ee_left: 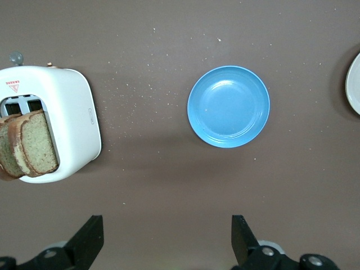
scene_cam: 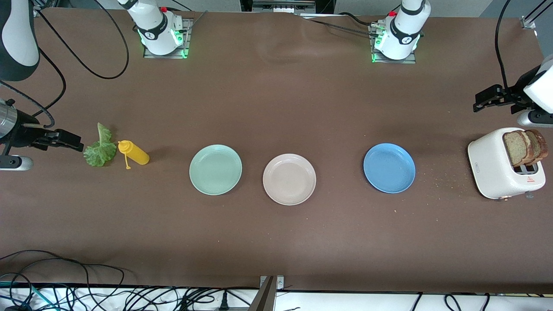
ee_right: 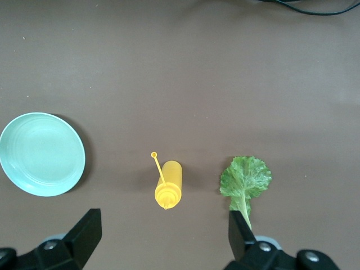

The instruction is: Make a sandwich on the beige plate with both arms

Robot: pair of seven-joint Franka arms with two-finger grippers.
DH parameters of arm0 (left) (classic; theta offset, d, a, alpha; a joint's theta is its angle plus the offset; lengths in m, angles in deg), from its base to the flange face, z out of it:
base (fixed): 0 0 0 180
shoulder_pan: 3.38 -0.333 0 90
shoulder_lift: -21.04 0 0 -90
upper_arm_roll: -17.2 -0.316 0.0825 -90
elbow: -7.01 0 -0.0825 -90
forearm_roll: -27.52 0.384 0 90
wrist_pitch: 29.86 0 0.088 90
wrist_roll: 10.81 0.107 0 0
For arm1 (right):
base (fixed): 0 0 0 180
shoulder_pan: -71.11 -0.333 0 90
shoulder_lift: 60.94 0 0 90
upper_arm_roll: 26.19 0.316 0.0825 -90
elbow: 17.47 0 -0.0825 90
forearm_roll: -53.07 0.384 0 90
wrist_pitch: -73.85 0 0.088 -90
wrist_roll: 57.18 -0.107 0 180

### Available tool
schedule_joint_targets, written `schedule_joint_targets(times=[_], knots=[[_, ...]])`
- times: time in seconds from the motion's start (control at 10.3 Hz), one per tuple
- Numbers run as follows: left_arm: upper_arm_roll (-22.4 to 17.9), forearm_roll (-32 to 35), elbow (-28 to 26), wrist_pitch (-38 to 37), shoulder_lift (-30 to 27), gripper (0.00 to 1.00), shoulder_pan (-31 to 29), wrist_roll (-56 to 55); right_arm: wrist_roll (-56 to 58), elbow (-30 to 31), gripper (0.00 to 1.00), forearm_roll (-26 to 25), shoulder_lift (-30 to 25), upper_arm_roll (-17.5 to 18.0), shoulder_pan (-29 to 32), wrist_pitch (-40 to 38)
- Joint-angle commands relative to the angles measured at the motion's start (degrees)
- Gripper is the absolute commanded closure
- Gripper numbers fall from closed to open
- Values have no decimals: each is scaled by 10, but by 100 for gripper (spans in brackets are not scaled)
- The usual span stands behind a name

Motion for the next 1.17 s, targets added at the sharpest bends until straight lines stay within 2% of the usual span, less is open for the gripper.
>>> schedule_joint_targets(times=[0.0, 1.07], knots=[[-1, -11, 20, -15, 8, 0, -3, 14, -1, -16, 0, 0, 6, 6, 6, -12], [-2, -11, 20, -18, 7, 0, -4, 14, -2, -16, 0, -6, 6, 1, 6, -12]])
